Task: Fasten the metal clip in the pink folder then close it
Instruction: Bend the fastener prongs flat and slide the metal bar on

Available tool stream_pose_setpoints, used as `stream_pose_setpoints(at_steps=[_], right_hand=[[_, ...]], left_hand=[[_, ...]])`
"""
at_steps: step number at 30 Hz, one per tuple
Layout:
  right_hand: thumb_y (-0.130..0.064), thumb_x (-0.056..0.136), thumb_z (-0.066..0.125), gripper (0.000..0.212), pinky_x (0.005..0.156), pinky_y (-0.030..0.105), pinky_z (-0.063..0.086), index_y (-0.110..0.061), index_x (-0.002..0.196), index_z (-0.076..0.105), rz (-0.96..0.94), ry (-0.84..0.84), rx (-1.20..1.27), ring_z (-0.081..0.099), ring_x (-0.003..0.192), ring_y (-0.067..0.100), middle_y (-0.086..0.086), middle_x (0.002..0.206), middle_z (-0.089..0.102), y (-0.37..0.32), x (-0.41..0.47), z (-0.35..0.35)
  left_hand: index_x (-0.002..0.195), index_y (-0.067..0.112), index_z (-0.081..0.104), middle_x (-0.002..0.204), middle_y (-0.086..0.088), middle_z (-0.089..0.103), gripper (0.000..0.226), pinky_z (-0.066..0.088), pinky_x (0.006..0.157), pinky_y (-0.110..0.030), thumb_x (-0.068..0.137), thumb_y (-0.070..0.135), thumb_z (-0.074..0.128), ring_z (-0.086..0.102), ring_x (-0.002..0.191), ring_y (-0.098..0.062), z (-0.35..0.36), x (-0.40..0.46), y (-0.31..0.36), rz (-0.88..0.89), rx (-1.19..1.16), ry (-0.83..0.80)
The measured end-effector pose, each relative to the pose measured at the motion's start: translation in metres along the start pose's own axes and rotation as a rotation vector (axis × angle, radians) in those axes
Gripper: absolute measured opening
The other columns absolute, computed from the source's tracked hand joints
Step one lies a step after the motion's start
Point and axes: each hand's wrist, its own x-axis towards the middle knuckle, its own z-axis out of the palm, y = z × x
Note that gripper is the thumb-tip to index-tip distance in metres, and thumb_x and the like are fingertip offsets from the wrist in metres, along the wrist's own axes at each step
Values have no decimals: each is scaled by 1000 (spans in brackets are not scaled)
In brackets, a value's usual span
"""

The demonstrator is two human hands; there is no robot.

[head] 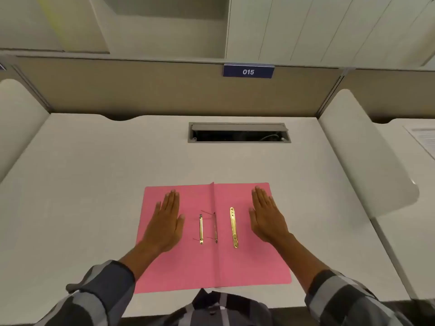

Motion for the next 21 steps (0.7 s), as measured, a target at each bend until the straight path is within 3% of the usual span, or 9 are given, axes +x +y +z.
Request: stream_pose_setpoints(at_steps=[12, 21], right_hand=[[-37, 109, 21, 66, 132, 44, 7, -9, 163, -4, 78, -188, 1, -3, 160, 23, 8, 173, -5, 1, -34, 38], [-41, 109, 21, 69, 132, 46, 7, -8, 162, -9, 64, -221, -44, -6, 160, 25, 10, 173, -11, 1, -34, 39]], left_hand=[[162, 4, -13, 172, -11, -21, 69, -6, 131, -41, 111, 34, 22, -13, 162, -26, 47, -28, -1, -75, -11, -194], [160, 6, -19, 171, -11, -23, 72, -5, 131, -41, 110, 35, 24, -14, 161, -27, 57, -33, -1, -86, 6, -167]])
